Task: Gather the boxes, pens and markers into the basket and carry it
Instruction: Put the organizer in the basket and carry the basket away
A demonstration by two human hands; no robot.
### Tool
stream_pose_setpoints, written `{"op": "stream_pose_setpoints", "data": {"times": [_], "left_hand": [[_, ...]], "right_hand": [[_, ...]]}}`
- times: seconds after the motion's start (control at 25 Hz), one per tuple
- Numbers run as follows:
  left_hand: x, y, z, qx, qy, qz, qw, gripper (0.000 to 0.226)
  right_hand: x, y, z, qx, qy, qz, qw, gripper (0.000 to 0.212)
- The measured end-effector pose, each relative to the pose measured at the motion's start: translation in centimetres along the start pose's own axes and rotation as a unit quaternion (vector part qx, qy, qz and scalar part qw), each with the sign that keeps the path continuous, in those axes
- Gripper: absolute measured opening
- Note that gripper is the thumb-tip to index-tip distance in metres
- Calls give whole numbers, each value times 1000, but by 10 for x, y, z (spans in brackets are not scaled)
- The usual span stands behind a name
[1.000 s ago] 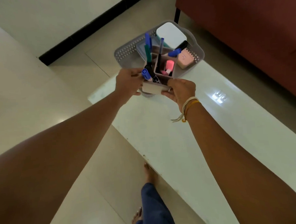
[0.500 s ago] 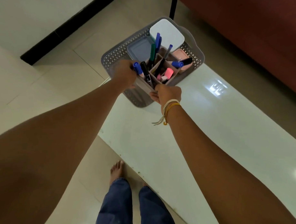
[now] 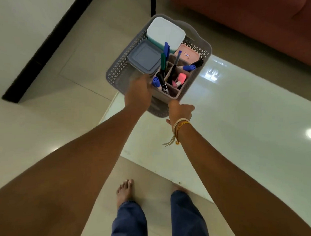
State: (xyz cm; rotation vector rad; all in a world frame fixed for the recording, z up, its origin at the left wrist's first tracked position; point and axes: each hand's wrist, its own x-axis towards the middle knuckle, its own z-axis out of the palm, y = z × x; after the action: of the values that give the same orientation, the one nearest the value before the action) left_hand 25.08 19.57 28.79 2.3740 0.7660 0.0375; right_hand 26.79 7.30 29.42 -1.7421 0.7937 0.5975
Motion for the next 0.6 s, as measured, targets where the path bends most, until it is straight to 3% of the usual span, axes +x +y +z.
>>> {"op": "stream_pose_setpoints", "data": {"times": [0.16,0.24,0.44,0.52,0.6], "left_hand": [[0,-47,-29,138,5,28,990,49],[-2,-61,-40,133,-13,9,991,58],[-10,-75,-54,-66,-39,-91,993,81],[-32,-81,-49,-137,-38,-203,969,82],[-47,-83,-49,-230,-18,-300,926,67]], "right_hand": [[5,12,20,-17,-86,70,994,53],[10,13,25,35,-56,82,994,44],[-4,37,21,47,-22,95,994,36],[-12,54,11,46,-25,84,995,35],[-23,71,0,37,-31,75,996,33]]}}
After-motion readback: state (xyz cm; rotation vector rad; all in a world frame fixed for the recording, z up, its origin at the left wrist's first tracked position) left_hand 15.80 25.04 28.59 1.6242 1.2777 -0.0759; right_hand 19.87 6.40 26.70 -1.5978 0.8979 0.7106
